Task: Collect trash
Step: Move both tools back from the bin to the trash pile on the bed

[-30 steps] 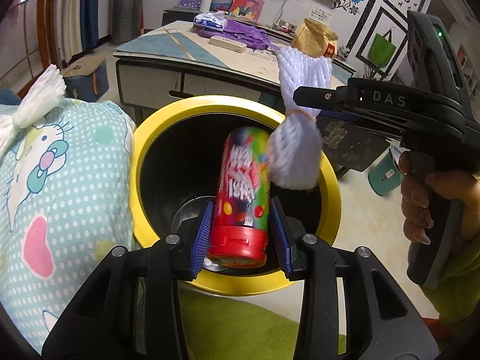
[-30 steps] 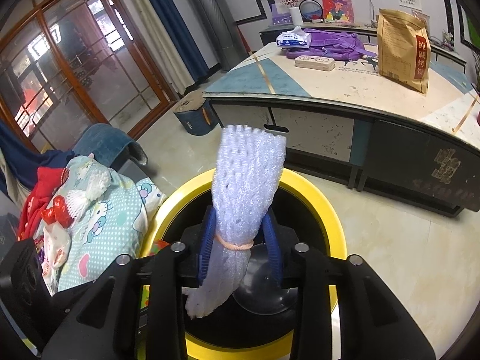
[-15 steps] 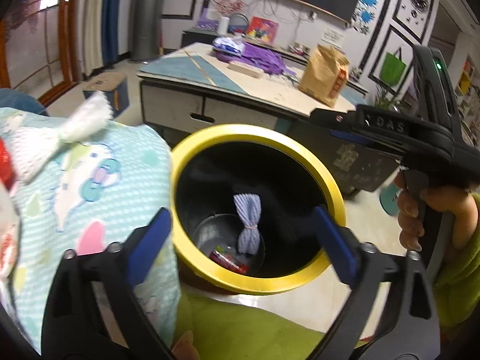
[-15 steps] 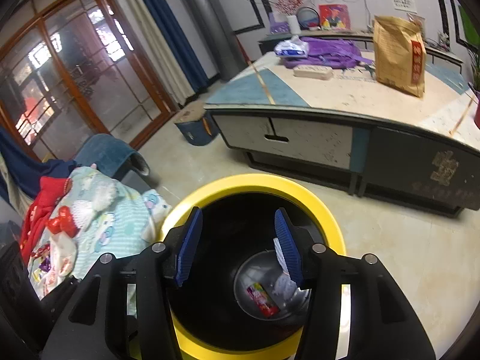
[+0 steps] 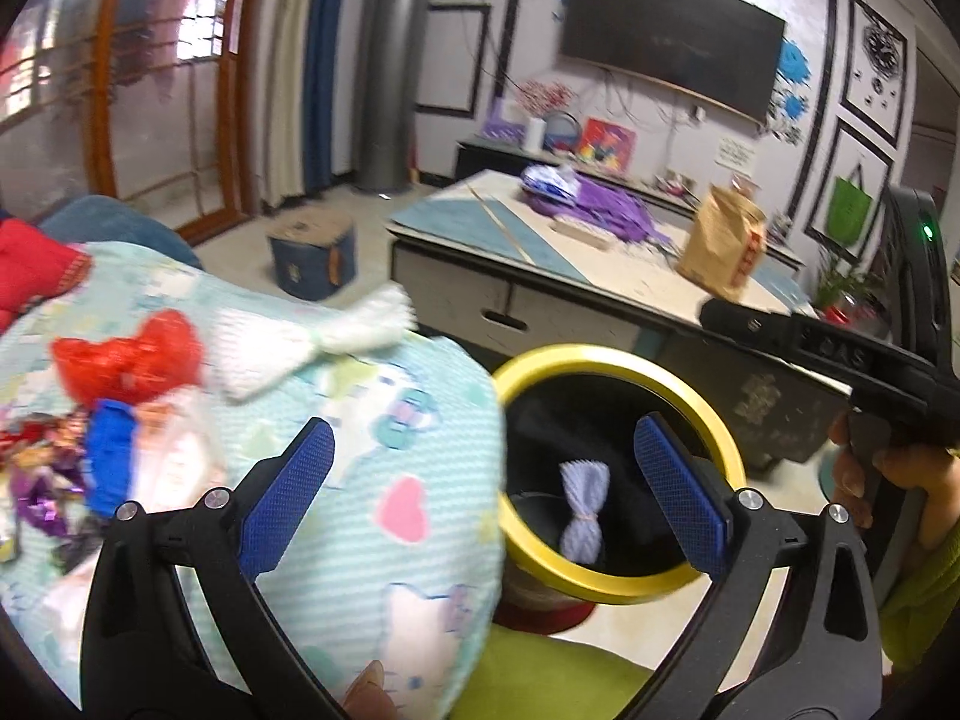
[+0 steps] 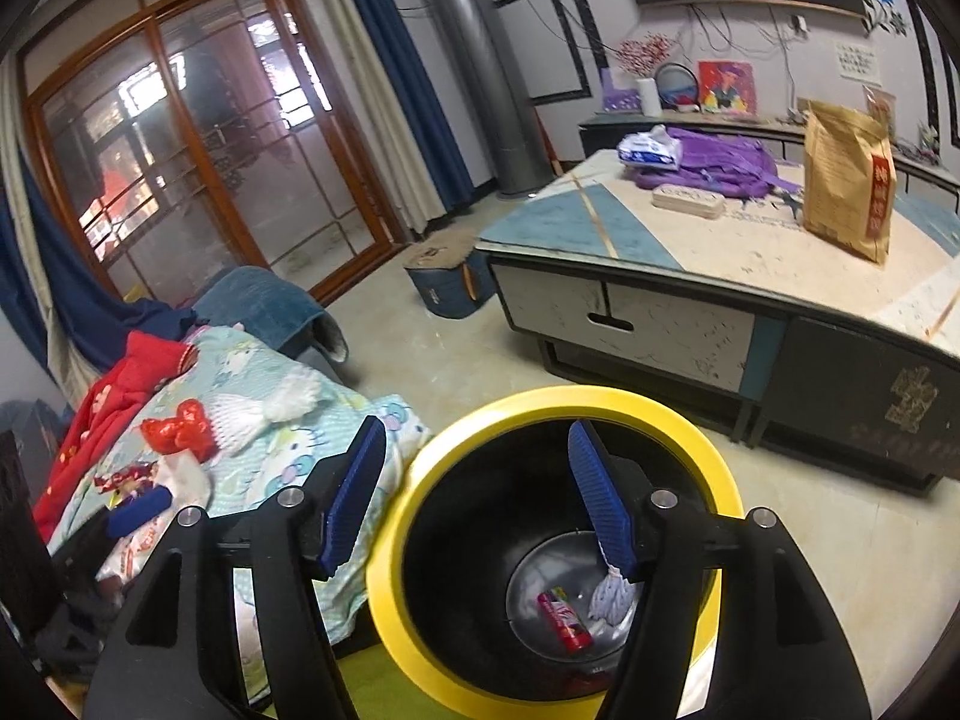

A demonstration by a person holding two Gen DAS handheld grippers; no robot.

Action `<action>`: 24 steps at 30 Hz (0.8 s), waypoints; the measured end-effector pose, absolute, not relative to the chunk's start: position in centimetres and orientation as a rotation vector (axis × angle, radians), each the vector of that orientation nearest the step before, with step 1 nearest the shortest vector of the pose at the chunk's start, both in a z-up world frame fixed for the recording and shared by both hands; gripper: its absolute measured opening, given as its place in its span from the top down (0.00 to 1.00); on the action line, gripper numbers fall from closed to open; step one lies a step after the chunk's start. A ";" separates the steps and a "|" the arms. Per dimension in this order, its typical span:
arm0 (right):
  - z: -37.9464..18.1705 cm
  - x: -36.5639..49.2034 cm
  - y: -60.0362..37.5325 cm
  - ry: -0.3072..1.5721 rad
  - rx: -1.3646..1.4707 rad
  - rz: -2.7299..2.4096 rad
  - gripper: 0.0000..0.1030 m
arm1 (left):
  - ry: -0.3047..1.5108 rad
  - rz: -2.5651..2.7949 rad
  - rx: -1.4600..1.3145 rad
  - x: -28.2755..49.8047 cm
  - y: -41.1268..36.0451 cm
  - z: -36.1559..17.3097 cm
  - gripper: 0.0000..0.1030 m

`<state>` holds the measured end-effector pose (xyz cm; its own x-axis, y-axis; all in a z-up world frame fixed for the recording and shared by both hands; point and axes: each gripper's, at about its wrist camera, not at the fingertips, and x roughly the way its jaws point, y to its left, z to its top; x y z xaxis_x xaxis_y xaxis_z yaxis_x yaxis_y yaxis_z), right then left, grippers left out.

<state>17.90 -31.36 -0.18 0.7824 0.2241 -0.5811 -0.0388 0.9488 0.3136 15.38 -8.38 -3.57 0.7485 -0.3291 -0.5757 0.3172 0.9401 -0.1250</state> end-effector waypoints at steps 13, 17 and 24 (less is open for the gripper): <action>1.4 16.5 -25.8 0.633 0.222 0.249 0.40 | 0.536 -0.167 -0.047 13.2 -1.7 -1.2 0.11; 1.9 16.1 -23.8 0.626 0.197 0.287 0.40 | 0.504 -0.112 -0.042 12.6 0.2 -0.5 0.11; 2.4 15.5 -19.8 0.629 0.157 0.365 0.40 | 0.468 -0.035 -0.058 11.9 3.4 0.3 0.11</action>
